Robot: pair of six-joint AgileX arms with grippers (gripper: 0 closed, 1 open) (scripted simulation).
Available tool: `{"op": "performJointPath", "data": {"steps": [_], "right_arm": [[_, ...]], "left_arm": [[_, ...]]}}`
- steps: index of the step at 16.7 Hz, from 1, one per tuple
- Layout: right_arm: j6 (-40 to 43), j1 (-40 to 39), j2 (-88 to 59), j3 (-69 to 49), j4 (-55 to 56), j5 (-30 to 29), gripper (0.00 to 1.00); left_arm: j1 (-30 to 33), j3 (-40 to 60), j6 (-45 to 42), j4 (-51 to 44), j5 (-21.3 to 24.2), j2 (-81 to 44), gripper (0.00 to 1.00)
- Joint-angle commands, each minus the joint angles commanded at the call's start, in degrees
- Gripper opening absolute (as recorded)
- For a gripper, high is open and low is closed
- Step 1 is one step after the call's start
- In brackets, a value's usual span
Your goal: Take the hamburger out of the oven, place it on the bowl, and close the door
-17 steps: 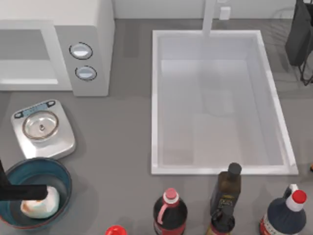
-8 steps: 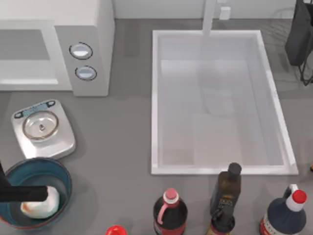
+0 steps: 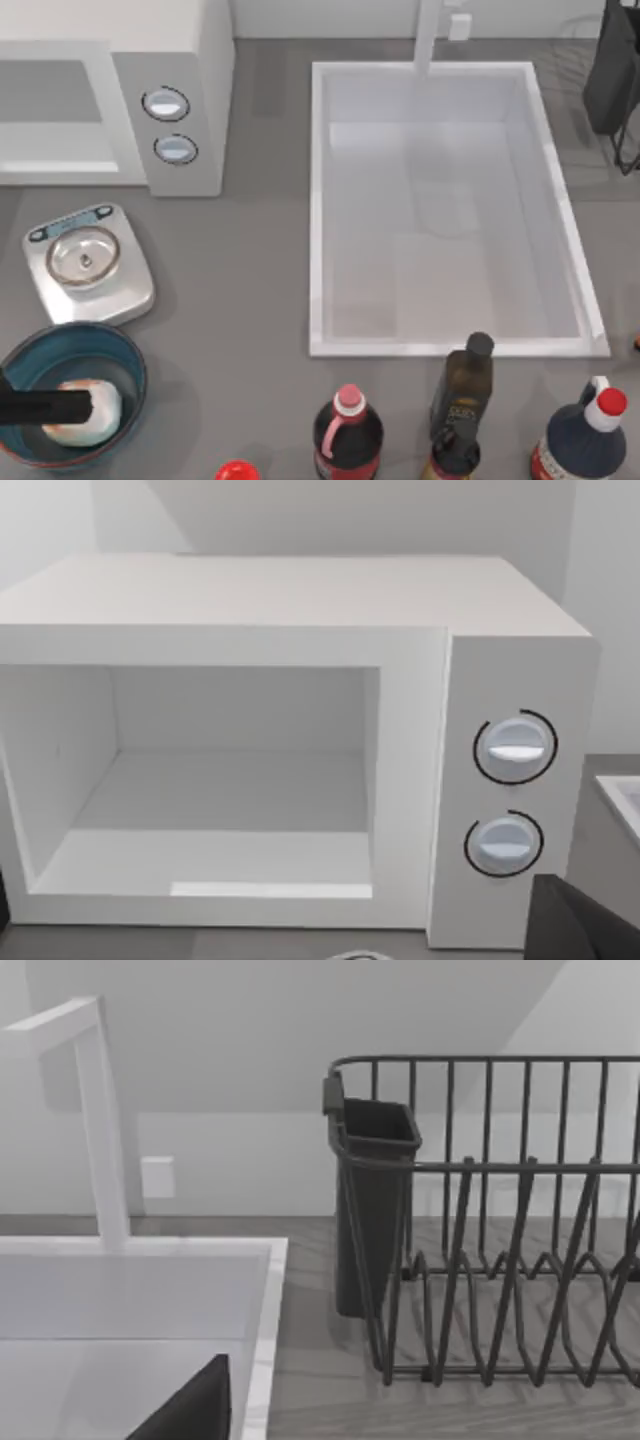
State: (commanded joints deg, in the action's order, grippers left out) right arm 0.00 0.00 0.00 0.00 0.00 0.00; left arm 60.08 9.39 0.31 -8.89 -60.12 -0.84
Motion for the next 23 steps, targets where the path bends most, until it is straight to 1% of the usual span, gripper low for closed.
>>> {"op": "performJointPath", "data": {"steps": [3,5,7,9,12,15,23], "right_arm": [[0.0,0.0,0.0,0.0,0.0,0.0,1.0],[0.0,0.0,0.0,0.0,0.0,0.0,1.0],[0.0,0.0,0.0,0.0,0.0,0.0,1.0],[0.0,0.0,0.0,0.0,0.0,0.0,1.0],[0.0,0.0,0.0,0.0,0.0,0.0,1.0],[0.0,0.0,0.0,0.0,0.0,0.0,1.0],[0.0,0.0,0.0,0.0,0.0,0.0,1.0]], "left_arm": [[-0.22,-0.18,0.03,0.11,0.16,-0.01,0.0],[-1.85,0.95,-0.51,-0.48,1.78,-1.44,0.0],[-5.63,3.59,-1.82,-1.84,5.43,-4.76,0.0],[-11.23,7.49,-3.85,-3.84,10.76,-9.71,0.0],[-22.52,15.2,-8.13,-7.71,21.32,-19.67,0.0],[-36.56,24.36,-13.75,-12.29,34.02,-31.91,0.0],[-80.17,49.83,-33.0,-24.94,69.64,-68.04,0.0]]}}
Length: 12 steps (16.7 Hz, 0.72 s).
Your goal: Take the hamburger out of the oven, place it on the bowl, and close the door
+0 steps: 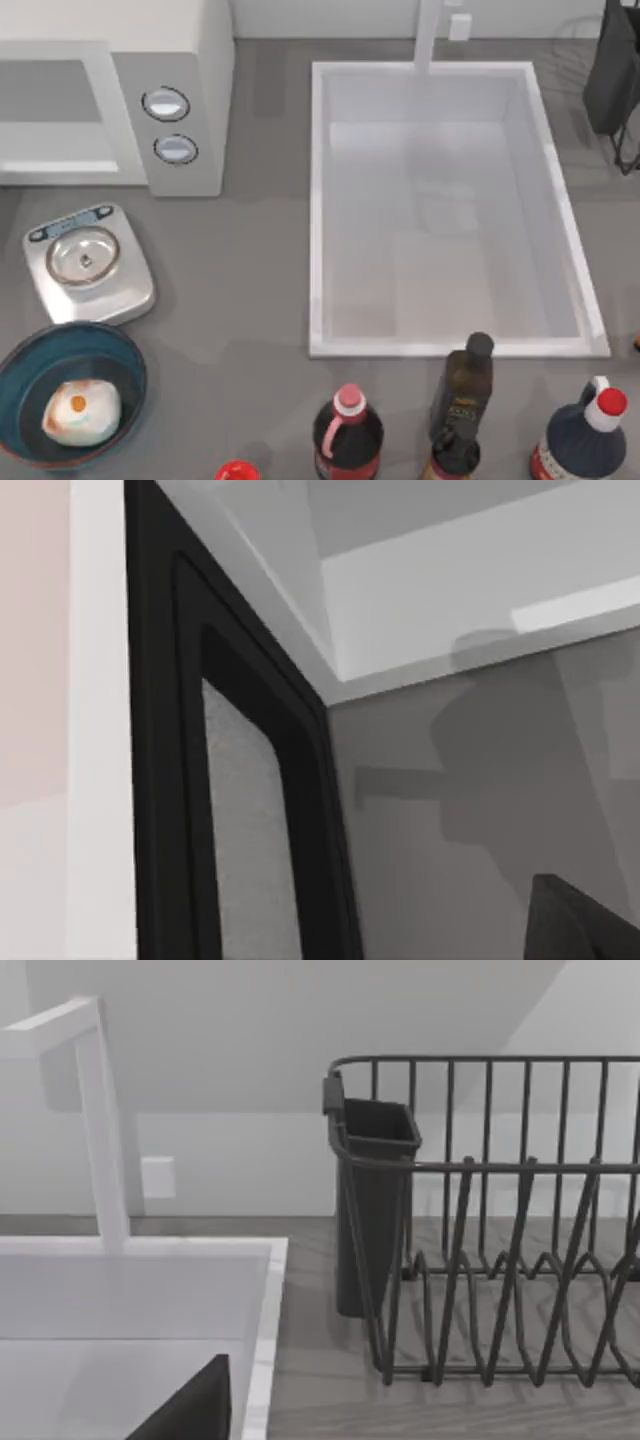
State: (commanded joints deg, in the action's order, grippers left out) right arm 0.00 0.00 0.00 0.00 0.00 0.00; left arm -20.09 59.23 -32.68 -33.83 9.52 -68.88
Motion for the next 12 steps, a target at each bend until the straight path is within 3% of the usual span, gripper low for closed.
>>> {"op": "performJointPath", "data": {"steps": [6,9,12], "right_arm": [[0.0,0.0,0.0,0.0,0.0,0.0,1.0],[0.0,0.0,0.0,0.0,0.0,0.0,1.0],[0.0,0.0,0.0,0.0,0.0,0.0,1.0]], "left_arm": [[-28.63,14.76,-13.96,-7.12,20.75,-22.57,0.0],[-37.09,19.2,-18.54,-9.24,26.82,-29.55,0.0],[-40.19,20.92,-20.4,-10.1,29.05,-32.2,0.0]]}}
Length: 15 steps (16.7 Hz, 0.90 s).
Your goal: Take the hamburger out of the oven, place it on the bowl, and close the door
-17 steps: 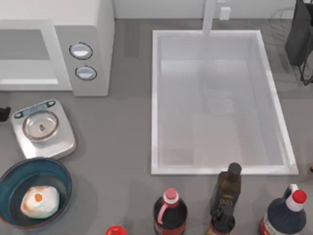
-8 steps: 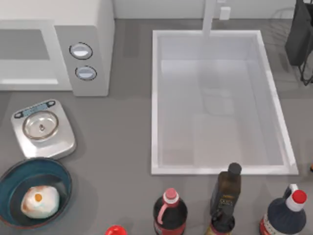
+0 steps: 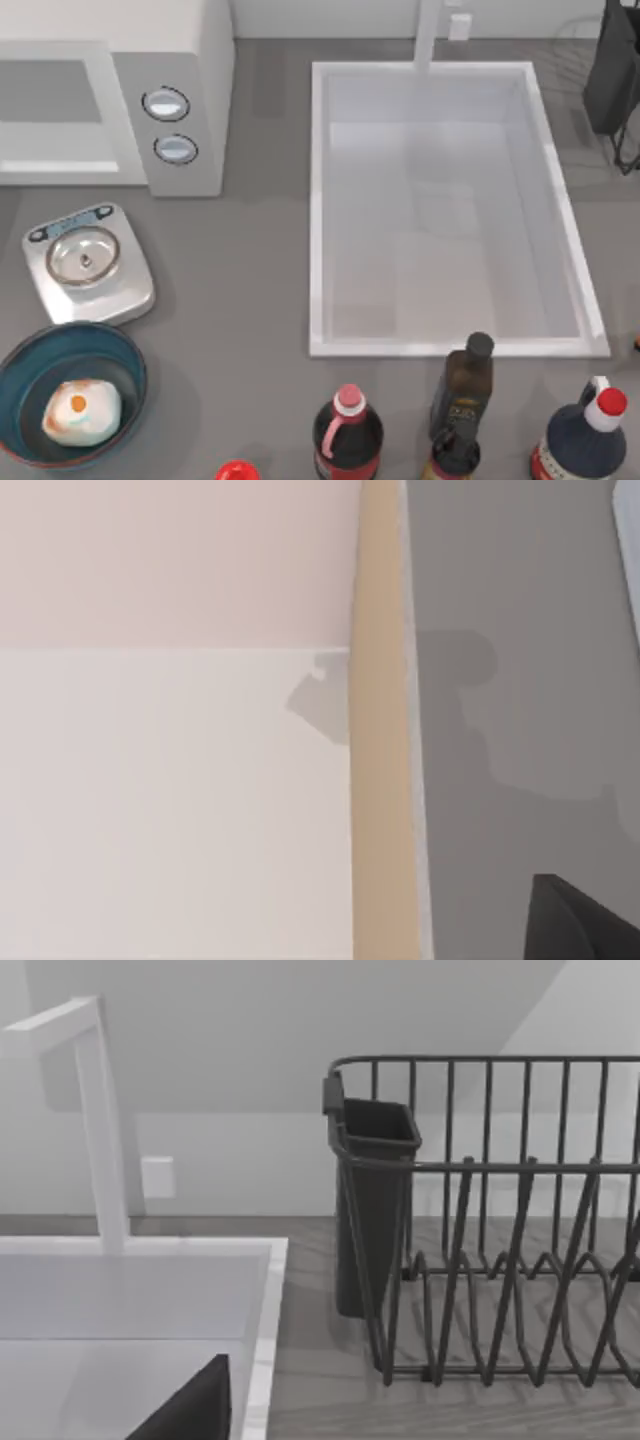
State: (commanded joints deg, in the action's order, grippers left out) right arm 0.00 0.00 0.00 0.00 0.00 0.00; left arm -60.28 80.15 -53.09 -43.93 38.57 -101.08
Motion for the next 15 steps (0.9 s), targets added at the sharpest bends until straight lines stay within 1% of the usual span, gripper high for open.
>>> {"op": "performJointPath", "data": {"steps": [5,7,13,15], "right_arm": [[0.0,0.0,0.0,0.0,0.0,0.0,1.0],[0.0,0.0,0.0,0.0,0.0,0.0,1.0],[0.0,0.0,0.0,0.0,0.0,0.0,1.0],[0.0,0.0,0.0,0.0,0.0,0.0,1.0]], "left_arm": [[0.17,-0.31,0.02,0.28,-0.19,0.09,0.0],[0.14,-1.91,-0.01,2.36,-0.16,-0.63,0.0],[-0.07,-11.91,-0.21,17.79,0.05,-5.28,0.0],[-0.13,-14.45,-0.27,21.03,0.11,-6.48,0.0]]}}
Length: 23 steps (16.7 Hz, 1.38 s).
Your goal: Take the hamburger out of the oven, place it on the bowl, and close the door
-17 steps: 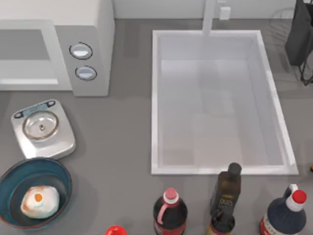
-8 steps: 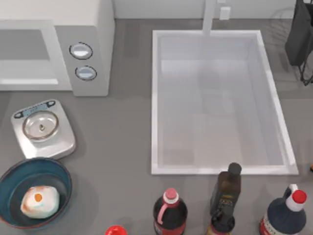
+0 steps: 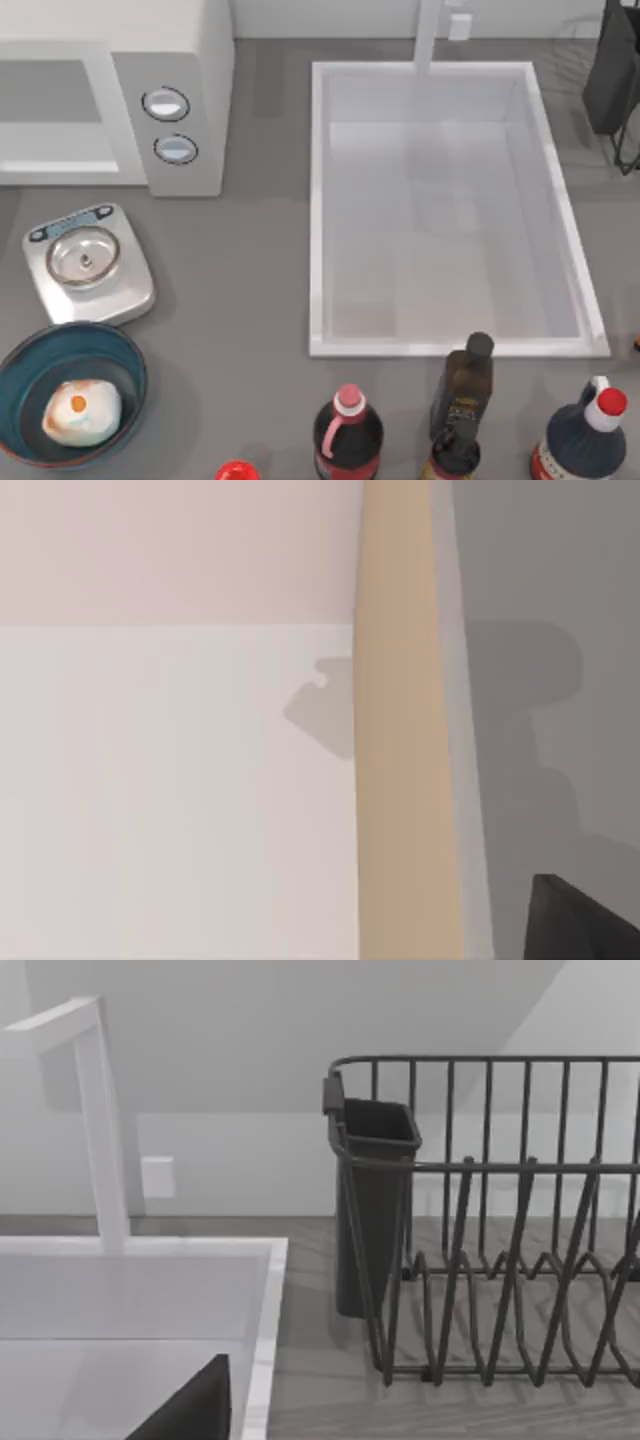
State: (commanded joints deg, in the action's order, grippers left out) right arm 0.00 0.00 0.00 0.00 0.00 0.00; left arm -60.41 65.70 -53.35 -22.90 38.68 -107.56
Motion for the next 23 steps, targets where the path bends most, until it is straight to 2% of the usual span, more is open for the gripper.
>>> {"op": "performJointPath", "data": {"steps": [7,15,23], "right_arm": [[0.0,0.0,0.0,0.0,0.0,0.0,1.0],[0.0,0.0,0.0,0.0,0.0,0.0,1.0],[0.0,0.0,0.0,0.0,0.0,0.0,1.0]], "left_arm": [[0.7,-1.64,0.58,1.22,-0.22,0.78,0.0],[8.88,-20.74,9.64,10.15,-4.25,15.71,0.0],[10.6,-23.77,11.81,11.65,-5.29,18.44,0.0]]}}
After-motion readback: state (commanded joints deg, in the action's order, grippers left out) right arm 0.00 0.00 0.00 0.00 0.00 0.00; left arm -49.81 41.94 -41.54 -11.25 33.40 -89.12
